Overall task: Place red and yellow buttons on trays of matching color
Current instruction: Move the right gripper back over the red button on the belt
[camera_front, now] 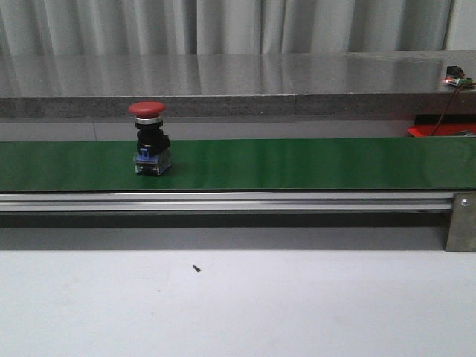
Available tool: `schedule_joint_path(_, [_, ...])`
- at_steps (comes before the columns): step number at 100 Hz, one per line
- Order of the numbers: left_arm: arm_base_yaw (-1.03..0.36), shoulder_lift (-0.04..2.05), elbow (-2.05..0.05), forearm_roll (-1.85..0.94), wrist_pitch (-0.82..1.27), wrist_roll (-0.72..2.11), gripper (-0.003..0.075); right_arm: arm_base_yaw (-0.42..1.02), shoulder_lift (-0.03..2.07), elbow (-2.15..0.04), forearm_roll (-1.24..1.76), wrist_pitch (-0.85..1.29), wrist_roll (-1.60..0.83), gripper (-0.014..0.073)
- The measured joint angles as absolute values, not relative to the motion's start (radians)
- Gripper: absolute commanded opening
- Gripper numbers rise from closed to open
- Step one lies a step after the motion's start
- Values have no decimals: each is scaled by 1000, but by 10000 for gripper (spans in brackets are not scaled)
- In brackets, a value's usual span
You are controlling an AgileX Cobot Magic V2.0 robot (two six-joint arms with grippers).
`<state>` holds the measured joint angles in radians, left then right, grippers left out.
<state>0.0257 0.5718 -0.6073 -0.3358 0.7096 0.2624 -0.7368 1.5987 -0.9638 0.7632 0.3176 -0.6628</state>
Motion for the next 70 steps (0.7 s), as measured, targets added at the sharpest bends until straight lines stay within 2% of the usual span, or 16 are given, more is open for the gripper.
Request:
schedule_joint_path(21, [26, 572, -607, -336, 710, 262, -20, -627, 1497, -964, 763, 341, -703, 581])
schedule_joint_path(70, [26, 572, -607, -336, 709, 262, -20, -72, 1430, -1003, 754, 533, -875, 581])
